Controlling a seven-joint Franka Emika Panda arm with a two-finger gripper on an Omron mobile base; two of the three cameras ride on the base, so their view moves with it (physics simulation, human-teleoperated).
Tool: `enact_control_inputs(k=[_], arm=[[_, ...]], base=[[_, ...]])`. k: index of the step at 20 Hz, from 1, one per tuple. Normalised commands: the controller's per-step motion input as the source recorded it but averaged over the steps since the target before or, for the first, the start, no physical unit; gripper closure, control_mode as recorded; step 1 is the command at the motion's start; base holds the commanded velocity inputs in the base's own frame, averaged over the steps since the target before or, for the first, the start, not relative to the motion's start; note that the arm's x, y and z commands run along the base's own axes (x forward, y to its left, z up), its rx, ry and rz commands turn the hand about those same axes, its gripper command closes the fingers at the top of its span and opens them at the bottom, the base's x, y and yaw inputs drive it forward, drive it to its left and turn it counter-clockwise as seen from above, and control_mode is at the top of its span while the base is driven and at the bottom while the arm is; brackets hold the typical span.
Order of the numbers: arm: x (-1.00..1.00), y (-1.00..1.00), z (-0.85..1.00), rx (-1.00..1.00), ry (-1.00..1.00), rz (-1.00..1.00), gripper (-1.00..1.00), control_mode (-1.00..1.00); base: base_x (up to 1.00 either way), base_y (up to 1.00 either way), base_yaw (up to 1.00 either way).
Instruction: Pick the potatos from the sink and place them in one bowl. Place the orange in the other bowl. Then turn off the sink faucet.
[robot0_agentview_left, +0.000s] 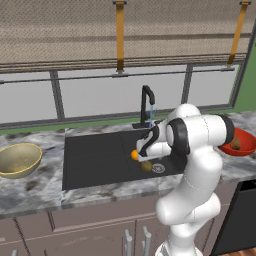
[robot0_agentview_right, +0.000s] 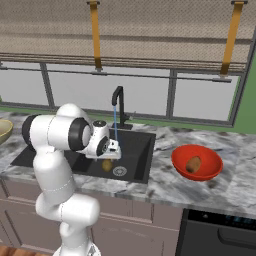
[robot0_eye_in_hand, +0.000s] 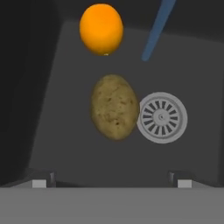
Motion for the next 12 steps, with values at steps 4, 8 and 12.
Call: enact_control_inputs(k=[4,8,12], arm=[[0.27,0.0,-0.26,0.0,0.0,0.05,-1.0,-1.0],[0.28,0.0,-0.26,0.0,0.0,0.05,-1.0,-1.0],[0.27,0.0,-0.27,0.0,0.0,0.04,-1.0,-1.0]], base=[[0.0,0.0,0.0],[0.0,0.0,0.0],[0.0,0.0,0.0]])
